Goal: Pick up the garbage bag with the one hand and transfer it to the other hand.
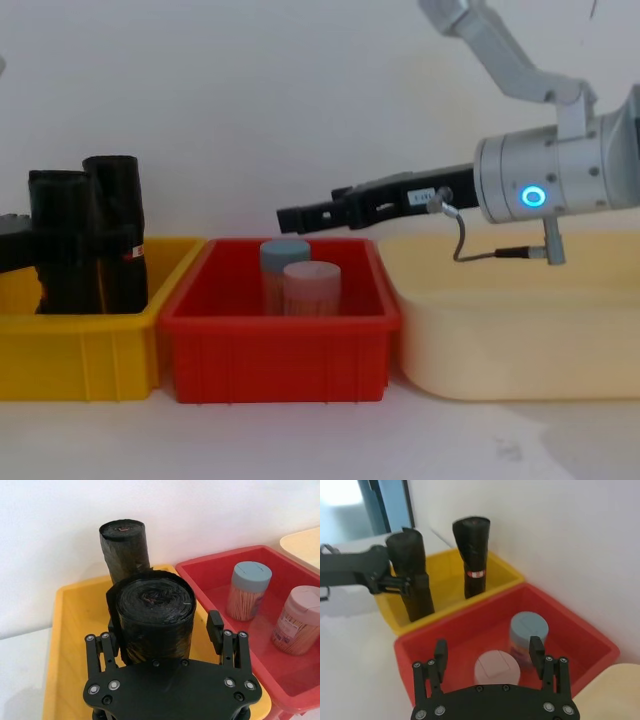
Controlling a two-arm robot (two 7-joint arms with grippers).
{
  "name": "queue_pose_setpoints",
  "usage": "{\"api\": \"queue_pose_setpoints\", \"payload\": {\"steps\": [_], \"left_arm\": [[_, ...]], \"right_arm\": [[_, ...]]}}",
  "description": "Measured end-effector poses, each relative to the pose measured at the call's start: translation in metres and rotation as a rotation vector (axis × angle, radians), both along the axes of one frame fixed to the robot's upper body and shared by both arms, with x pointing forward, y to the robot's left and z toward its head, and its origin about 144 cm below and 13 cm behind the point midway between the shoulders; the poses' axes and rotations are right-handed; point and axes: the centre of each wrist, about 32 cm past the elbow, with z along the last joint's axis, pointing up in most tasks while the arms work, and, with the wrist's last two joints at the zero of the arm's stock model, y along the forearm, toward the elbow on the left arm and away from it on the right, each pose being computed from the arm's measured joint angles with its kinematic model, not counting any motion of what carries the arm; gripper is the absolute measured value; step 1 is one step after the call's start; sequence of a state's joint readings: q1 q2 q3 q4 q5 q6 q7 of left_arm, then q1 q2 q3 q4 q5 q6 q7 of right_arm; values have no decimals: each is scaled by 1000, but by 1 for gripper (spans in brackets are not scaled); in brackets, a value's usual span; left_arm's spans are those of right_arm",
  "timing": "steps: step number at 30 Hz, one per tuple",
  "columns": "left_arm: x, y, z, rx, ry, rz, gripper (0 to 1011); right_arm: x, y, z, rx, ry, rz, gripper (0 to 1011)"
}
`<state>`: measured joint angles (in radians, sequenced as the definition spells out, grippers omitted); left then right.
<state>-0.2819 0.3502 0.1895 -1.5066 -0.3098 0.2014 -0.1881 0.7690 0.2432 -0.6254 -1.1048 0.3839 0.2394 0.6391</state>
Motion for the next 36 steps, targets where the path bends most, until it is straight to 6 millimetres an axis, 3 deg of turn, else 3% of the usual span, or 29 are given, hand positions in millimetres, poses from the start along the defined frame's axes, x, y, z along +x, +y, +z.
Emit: {"api": "queue_pose_setpoints", "payload": {"steps": [36], "left_arm": [[1, -1, 0, -2, -2, 1, 1001]], "right_arm": [[25, 13, -13, -148, 39, 26, 1001]]}}
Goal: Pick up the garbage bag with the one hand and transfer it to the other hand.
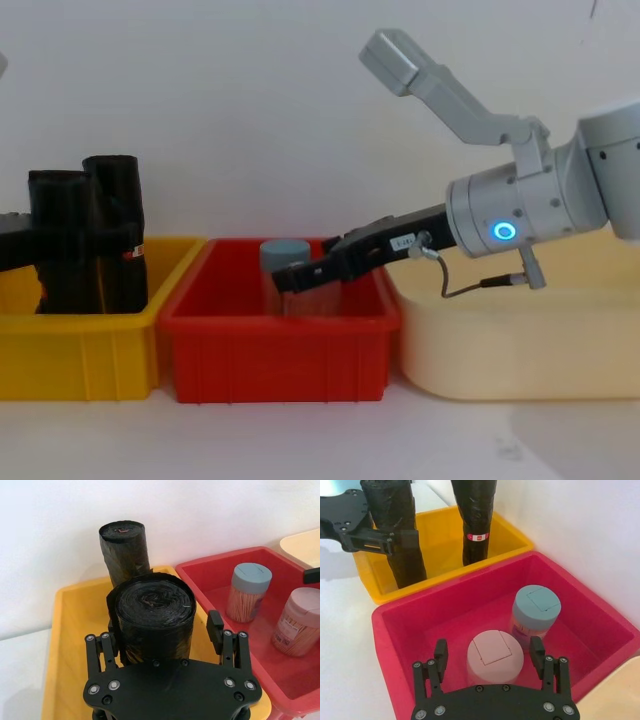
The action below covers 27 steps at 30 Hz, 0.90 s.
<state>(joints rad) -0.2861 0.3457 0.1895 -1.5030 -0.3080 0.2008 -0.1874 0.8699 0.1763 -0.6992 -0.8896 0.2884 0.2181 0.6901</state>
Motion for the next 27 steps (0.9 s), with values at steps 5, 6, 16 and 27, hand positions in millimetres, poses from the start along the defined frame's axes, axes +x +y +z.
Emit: {"api": "queue_pose_setpoints", "payload": {"steps": [5, 6, 16, 27], "left_arm": [[0, 0, 0, 0, 0, 0, 1001], [0, 0, 0, 0, 0, 0, 1001], [0, 0, 0, 0, 0, 0, 1001], [0, 0, 0, 0, 0, 0, 999]], "right_arm": [[2, 1, -1, -10, 1, -1, 1001], [3, 1, -1, -14, 1, -1, 1001], [7, 1, 0, -37, 0, -2, 1001], [9, 2, 0, -52, 2, 1, 997]]}}
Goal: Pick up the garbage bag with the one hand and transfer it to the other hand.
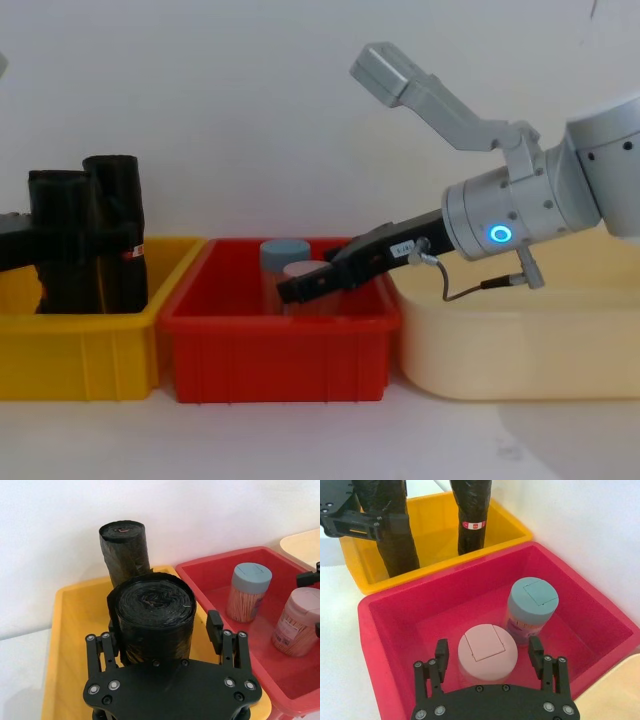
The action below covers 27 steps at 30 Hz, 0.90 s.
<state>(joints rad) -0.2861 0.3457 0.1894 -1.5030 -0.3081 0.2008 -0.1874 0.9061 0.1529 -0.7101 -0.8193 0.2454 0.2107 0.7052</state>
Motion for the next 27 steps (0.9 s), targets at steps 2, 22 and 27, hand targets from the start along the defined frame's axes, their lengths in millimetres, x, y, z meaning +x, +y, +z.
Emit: {"api": "queue_pose_setpoints", "payload": {"steps": [2, 22, 27], "left_arm": [[0, 0, 0, 0, 0, 0, 968], [0, 0, 0, 0, 0, 0, 495], [0, 0, 0, 0, 0, 0, 472]], "right_arm": [[0, 0, 0, -2, 1, 0, 978], [1, 0, 0, -9, 2, 1, 666], [1, 0, 0, -10, 3, 1, 666]]}}
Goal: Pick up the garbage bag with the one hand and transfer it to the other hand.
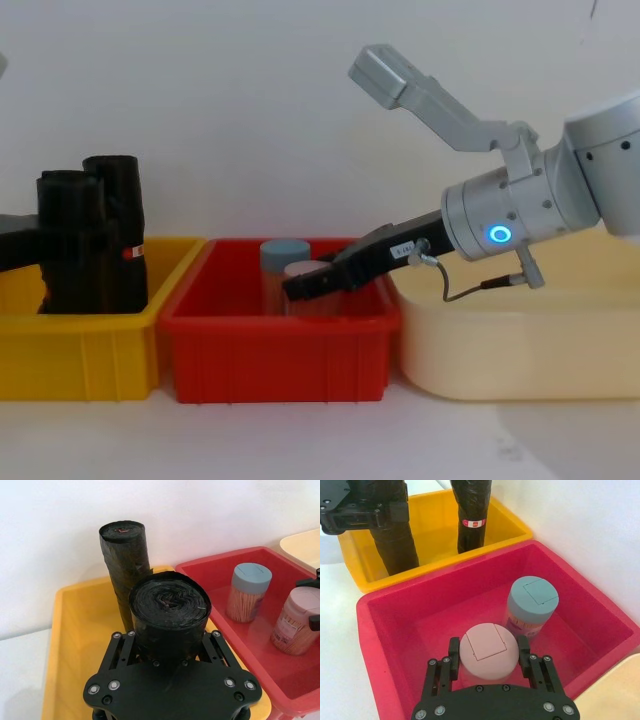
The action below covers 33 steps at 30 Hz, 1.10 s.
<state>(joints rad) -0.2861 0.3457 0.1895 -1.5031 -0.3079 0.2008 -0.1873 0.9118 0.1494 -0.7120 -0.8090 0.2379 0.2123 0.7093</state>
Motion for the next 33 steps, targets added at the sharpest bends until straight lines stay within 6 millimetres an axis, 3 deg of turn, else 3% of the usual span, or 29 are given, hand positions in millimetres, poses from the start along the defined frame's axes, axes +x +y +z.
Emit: {"api": "queue_pose_setpoints", "payload": {"steps": [18, 33], "left_arm": [[-2, -7, 11, 4, -29, 4, 433], [-5, -20, 55, -24, -84, -24, 433]], "right_arm": [[-4, -3, 5, 53, -29, 13, 666], [-18, -24, 44, 157, -157, 8, 666]]}}
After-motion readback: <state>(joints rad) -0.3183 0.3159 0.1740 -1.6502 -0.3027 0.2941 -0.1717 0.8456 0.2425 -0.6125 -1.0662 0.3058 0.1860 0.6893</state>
